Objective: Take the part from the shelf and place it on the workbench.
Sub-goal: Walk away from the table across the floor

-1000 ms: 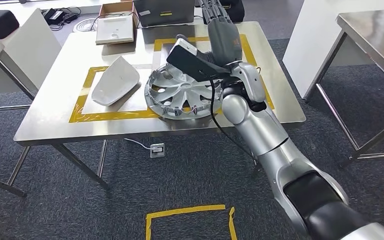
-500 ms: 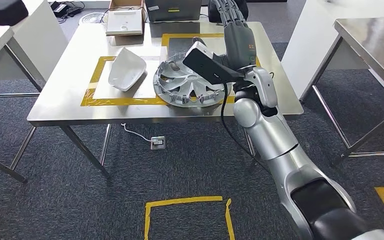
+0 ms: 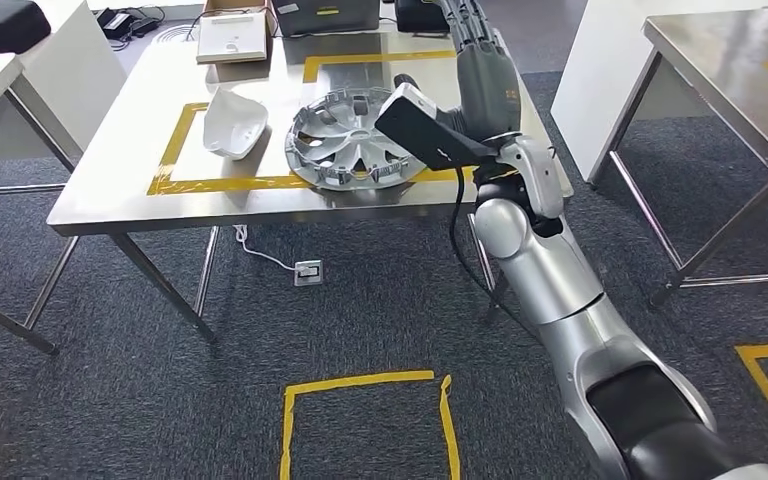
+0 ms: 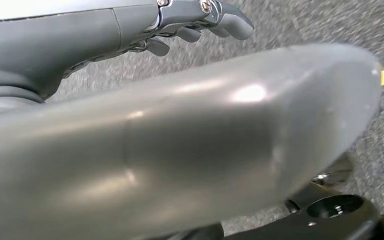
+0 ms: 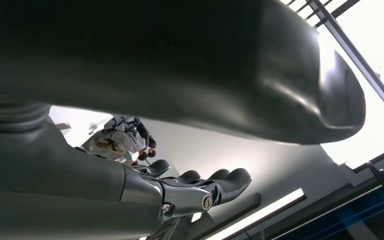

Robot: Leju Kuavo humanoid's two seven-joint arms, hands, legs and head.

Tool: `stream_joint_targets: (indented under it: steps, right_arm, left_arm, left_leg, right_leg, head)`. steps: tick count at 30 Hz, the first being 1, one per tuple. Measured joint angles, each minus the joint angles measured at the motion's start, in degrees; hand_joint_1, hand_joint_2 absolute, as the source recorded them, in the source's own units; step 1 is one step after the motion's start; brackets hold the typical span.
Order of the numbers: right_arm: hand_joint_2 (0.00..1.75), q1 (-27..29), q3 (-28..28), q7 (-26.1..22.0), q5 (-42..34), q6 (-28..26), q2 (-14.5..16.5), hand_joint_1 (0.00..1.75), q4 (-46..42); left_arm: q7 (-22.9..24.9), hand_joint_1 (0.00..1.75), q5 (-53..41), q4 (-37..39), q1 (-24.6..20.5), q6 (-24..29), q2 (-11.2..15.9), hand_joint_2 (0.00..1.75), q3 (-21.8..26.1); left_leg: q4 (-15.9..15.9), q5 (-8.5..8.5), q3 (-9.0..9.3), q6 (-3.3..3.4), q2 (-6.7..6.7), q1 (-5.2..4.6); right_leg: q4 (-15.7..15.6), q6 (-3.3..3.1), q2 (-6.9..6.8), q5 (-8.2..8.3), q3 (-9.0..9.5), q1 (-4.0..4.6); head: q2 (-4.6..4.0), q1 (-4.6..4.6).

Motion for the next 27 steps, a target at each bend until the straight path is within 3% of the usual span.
stream_joint_targets:
  steps: [1,2,3,4,5,7,8,10,11,12,13,15,16,17,18,20,22,23,25,26,27]
  right_arm:
    - [0.0,0.0,0.06,-0.02,0.18,0.03,0.48,0.0,0.16]
    - [0.0,-0.01,0.13,-0.02,0.37,0.02,0.95,0.0,0.33]
    - [0.0,-0.04,0.22,-0.02,0.52,0.01,1.34,0.0,0.49]
    - [0.0,-0.13,0.31,-0.03,0.63,-0.01,1.67,0.0,0.62]
    - [0.0,-0.27,0.37,-0.03,0.71,-0.03,1.97,0.0,0.69]
    - [0.0,-0.68,0.48,-0.07,0.77,-0.06,2.38,0.0,0.79]
    - [0.0,-0.82,0.52,-0.11,0.8,-0.04,2.56,0.0,0.83]
    - [0.0,-0.79,0.64,-0.18,1.0,0.11,2.73,0.0,0.99]
    - [0.0,-0.67,0.7,-0.14,1.13,0.19,2.75,0.0,1.1]
    - [0.0,-0.54,0.75,-0.07,1.24,0.26,2.74,0.0,1.22]
    - [0.0,-0.42,0.8,-0.01,1.34,0.28,2.71,0.0,1.34]
    - [0.0,-0.08,0.88,0.03,1.37,0.3,2.67,0.0,1.54]
    - [0.0,0.19,0.91,0.0,1.38,0.29,2.66,0.0,1.66]
    - [0.0,0.48,0.94,-0.02,1.38,0.28,2.65,0.0,1.78]
    - [0.0,0.71,0.96,-0.02,1.38,0.27,2.63,0.0,1.89]
    - [0.0,0.83,0.98,-0.03,1.39,0.21,2.63,0.0,1.99]
    - [0.0,0.74,1.02,-0.08,1.42,0.09,2.64,0.0,1.99]
    - [0.0,0.69,1.04,-0.12,1.42,0.03,2.64,0.0,1.99]
    - [0.0,0.66,1.08,-0.05,1.43,-0.04,2.63,0.0,2.02]
    - [0.0,0.63,1.08,0.1,1.5,-0.06,2.63,0.0,2.05]
    - [0.0,0.64,1.05,0.38,1.59,-0.14,2.62,0.0,2.09]
  left_arm:
    - [0.01,0.0,0.19,0.02,0.13,0.1,-0.01,0.0,0.24]
    - [0.01,0.0,0.32,0.04,0.27,0.19,-0.02,0.0,0.44]
    - [0.02,0.0,0.4,0.05,0.37,0.29,-0.03,0.0,0.61]
    - [0.02,0.0,0.43,0.06,0.44,0.38,-0.03,0.0,0.73]
    - [0.02,0.0,0.45,0.04,0.45,0.45,-0.03,0.0,0.84]
    - [-0.01,0.0,0.48,-0.01,0.45,0.54,0.0,0.0,1.07]
    - [-0.05,0.0,0.5,-0.03,0.48,0.56,0.01,0.0,1.2]
    - [-0.25,0.0,0.5,-0.01,0.64,0.58,-0.02,0.0,1.36]
    - [-0.36,0.0,0.45,0.0,0.72,0.58,-0.04,0.0,1.38]
    - [-0.45,0.0,0.35,0.0,0.78,0.6,-0.04,0.0,1.4]
    - [-0.5,0.0,0.2,-0.01,0.81,0.61,-0.05,0.0,1.41]
    - [-0.51,0.0,-0.05,-0.03,0.81,0.63,-0.04,0.0,1.43]
    - [-0.51,0.0,-0.12,-0.03,0.82,0.63,-0.08,0.0,1.43]
    - [-0.51,0.0,-0.13,-0.03,0.84,0.63,-0.12,0.0,1.43]
    - [-0.51,0.0,-0.14,-0.03,0.85,0.63,-0.15,0.0,1.43]
    - [-0.51,0.0,-0.14,-0.03,0.84,0.63,-0.2,0.0,1.43]
    - [-0.51,0.0,-0.14,-0.03,0.83,0.63,-0.27,0.0,1.43]
    - [-0.51,0.0,-0.15,-0.03,0.82,0.63,-0.31,0.0,1.43]
    - [-0.51,0.0,-0.28,-0.03,0.84,0.63,-0.34,0.0,1.43]
    - [-0.5,0.0,-0.47,-0.02,0.84,0.6,-0.35,0.0,1.43]
    - [-0.44,0.0,-0.81,-0.02,0.83,0.51,-0.36,0.0,1.43]
  left_leg:
    - [2.9,-0.91,-0.37,-0.15,-0.01,0.03]
    - [4.29,-0.54,0.02,-0.21,-0.01,0.05]
    - [3.69,0.78,1.37,-0.18,-0.01,0.07]
    - [1.25,2.19,3.7,-0.04,-0.02,0.08]
    - [-2.71,2.57,6.92,0.2,-0.08,0.06]
    - [-9.85,1.71,12.04,0.93,-0.32,-0.26]
    - [-11.82,1.14,13.17,1.38,-0.44,-0.52]
    - [-12.65,2.0,12.69,2.38,-0.41,-0.78]
    - [-12.82,2.68,12.27,2.91,-0.29,-0.79]
    - [-13.04,3.49,11.72,3.42,-0.14,-0.69]
    - [-13.2,4.37,10.97,3.82,0.01,-0.61]
    - [-13.18,6.02,9.07,4.24,0.12,-0.71]
    - [-13.11,6.82,7.99,4.27,0.14,-0.75]
    - [-13.0,7.55,6.95,4.25,0.16,-0.78]
    - [-12.86,8.25,5.92,4.2,0.18,-0.79]
    - [-12.48,9.51,4.11,3.94,0.22,-0.79]
    - [-12.2,10.56,3.12,3.4,0.22,-0.86]
    - [-12.24,11.08,2.98,3.05,0.23,-0.82]
    - [-12.62,12.1,2.9,2.29,0.22,-0.66]
    - [-12.5,11.86,2.68,1.92,0.15,-0.55]
    - [-11.67,10.58,2.24,1.55,0.05,-0.49]
  right_leg:
    - [0.02,0.03,0.01,0.67,-0.85,0.03]
    - [0.04,0.11,0.02,1.35,-1.73,0.04]
    - [0.05,0.24,0.01,2.03,-2.58,0.05]
    - [0.07,0.41,0.0,2.7,-3.36,0.05]
    - [0.11,0.65,-0.02,3.32,-4.02,0.06]
    - [0.08,1.29,-0.14,4.47,-4.66,0.04]
    - [-0.11,1.69,-0.2,5.07,-4.71,-0.04]
    - [-0.65,2.49,-0.24,6.07,-4.74,-0.28]
    - [-0.48,2.82,-0.19,5.59,-5.02,-0.38]
    - [0.64,3.12,-0.13,3.9,-5.57,-0.43]
    - [3.02,3.34,-0.09,1.1,-6.4,-0.47]
    - [10.47,3.73,-0.06,-4.87,-8.24,-0.39]
    - [13.95,3.82,-0.06,-6.26,-8.71,-0.34]
    - [16.03,3.83,-0.06,-6.19,-8.48,-0.28]
    - [16.14,3.76,-0.06,-5.03,-7.27,-0.22]
    - [10.58,3.36,-0.08,-3.01,-1.83,-0.05]
    - [2.68,2.63,-0.14,-4.07,3.87,0.34]
    - [0.41,2.2,-0.15,-4.87,5.26,0.55]
    - [-0.59,1.31,-0.2,-4.39,5.22,0.74]
    - [-0.81,0.89,-0.26,-3.72,4.85,0.65]
    - [-1.03,0.46,-0.33,-2.94,4.3,0.53]
  head:
    - [0.0,0.01]
    - [0.0,0.0]
    - [0.0,0.0]
    - [0.0,0.0]
    - [-0.01,0.0]
    - [-0.01,0.09]
    - [-0.01,0.05]
    - [0.0,-0.09]
    - [0.0,-0.1]
    - [0.0,-0.02]
    - [0.0,0.05]
    - [0.0,0.18]
    - [0.0,0.19]
    - [0.0,0.19]
    - [0.0,0.18]
    - [0.01,0.19]
    - [0.01,0.17]
    - [0.01,0.22]
    - [0.0,0.38]
    - [0.0,0.44]
    - [-0.01,0.39]
